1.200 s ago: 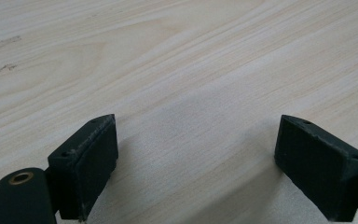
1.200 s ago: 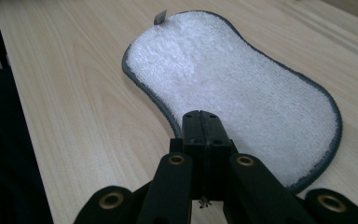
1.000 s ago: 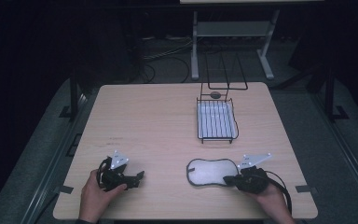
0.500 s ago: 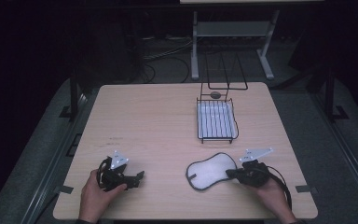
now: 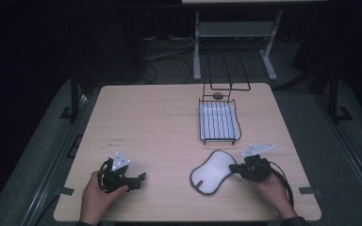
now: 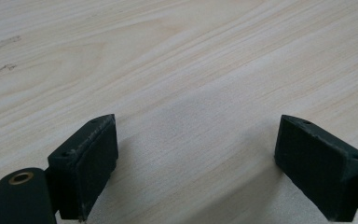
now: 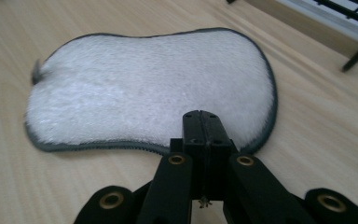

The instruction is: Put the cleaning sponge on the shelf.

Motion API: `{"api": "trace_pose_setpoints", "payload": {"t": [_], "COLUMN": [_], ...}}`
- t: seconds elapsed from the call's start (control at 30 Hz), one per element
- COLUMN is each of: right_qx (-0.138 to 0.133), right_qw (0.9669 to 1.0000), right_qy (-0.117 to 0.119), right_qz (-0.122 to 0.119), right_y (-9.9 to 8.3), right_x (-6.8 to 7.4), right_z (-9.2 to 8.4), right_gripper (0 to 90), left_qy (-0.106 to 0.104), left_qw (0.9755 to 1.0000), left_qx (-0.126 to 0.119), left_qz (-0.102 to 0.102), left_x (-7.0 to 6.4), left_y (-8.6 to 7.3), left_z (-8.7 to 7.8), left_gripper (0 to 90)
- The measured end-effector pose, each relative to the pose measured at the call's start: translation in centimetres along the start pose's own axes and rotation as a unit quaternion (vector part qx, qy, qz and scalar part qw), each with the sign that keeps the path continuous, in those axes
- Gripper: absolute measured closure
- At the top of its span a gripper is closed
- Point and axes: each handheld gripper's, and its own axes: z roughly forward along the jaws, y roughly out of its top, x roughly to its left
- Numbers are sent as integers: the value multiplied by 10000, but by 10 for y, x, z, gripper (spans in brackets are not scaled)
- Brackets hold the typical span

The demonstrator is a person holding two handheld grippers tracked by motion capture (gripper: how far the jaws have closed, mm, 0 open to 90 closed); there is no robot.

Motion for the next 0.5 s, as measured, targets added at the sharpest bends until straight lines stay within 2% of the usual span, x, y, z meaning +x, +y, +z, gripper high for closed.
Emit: {"api": "trace_pose_setpoints", "payload": {"t": [0.13,0.23,0.5], "right_qx": [-54,-204,-388], "right_qw": [10000,9998,9980], "right_qy": [-27,36,442], "right_qz": [66,41,-234], "right_y": [1,3,17], "right_x": [-5,-1,32], "right_z": [0,-4,-4], "right_gripper": [900,900,900], "left_qy": [-1,-1,-2], "left_qw": [10000,10000,10000], "left_qx": [0,0,-1], "left_qz": [0,0,-2], "left_x": [0,0,0], "left_y": [0,0,0], "left_z": [0,0,0], "left_gripper": [125,125,125]}}
